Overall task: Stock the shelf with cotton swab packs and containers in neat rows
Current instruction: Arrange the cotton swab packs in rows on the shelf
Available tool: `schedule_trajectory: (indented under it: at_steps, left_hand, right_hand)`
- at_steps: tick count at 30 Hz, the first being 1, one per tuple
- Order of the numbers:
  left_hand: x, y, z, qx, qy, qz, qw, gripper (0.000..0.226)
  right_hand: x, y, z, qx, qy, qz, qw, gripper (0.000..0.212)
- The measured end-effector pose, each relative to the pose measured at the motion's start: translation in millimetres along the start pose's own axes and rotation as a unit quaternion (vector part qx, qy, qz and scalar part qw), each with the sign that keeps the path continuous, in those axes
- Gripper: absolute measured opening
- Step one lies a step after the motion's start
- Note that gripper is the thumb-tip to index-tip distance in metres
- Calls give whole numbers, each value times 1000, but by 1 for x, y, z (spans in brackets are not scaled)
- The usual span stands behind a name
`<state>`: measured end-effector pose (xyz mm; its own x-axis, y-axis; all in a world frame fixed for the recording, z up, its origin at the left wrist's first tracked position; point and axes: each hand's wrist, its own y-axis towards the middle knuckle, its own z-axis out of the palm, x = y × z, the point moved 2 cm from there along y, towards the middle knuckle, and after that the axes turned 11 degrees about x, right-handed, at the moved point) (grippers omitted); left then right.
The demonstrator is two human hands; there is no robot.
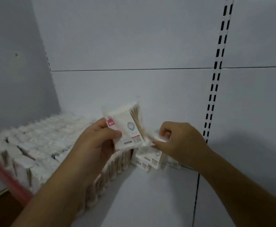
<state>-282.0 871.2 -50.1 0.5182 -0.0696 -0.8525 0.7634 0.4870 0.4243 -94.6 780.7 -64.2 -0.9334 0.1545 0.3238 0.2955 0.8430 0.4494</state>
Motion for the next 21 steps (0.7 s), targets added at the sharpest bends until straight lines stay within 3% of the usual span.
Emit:
schedule_trajectory:
  at_steps: [7, 9, 11, 13, 15, 17, 19, 21]
  left_hand:
    - [26, -17, -18, -120, 160, -43, 979, 44]
    - [45, -23, -16, -125, 194, -68, 971, 41]
    - [57, -27, -14, -113, 225, -89, 964, 42]
    - [62, -27, -10, -96, 253, -92, 958, 41]
    - [68, -26, -3, -92, 263, -81, 957, 42]
    - [72, -32, 6, -115, 298, -35, 947, 50]
    - [70, -44, 8, -147, 421, 74, 892, 49]
    - [70, -54, 5, -126, 497, 153, 845, 41]
  right_hand:
    - [8, 12, 75, 43, -132, -26, 990, 36]
    - [4, 18, 58, 23, -70, -34, 997, 36]
    - [1, 22, 22, -24, 91, -57, 994, 32]
    - [9, 19, -4, 56, 210, -83, 973, 45]
    - [25, 10, -2, 184, 166, -85, 965, 45]
    - [33, 6, 10, 204, 93, -88, 971, 30]
    - [30, 7, 13, 154, 55, -63, 984, 29]
    - [22, 8, 17, 99, 24, -44, 994, 30]
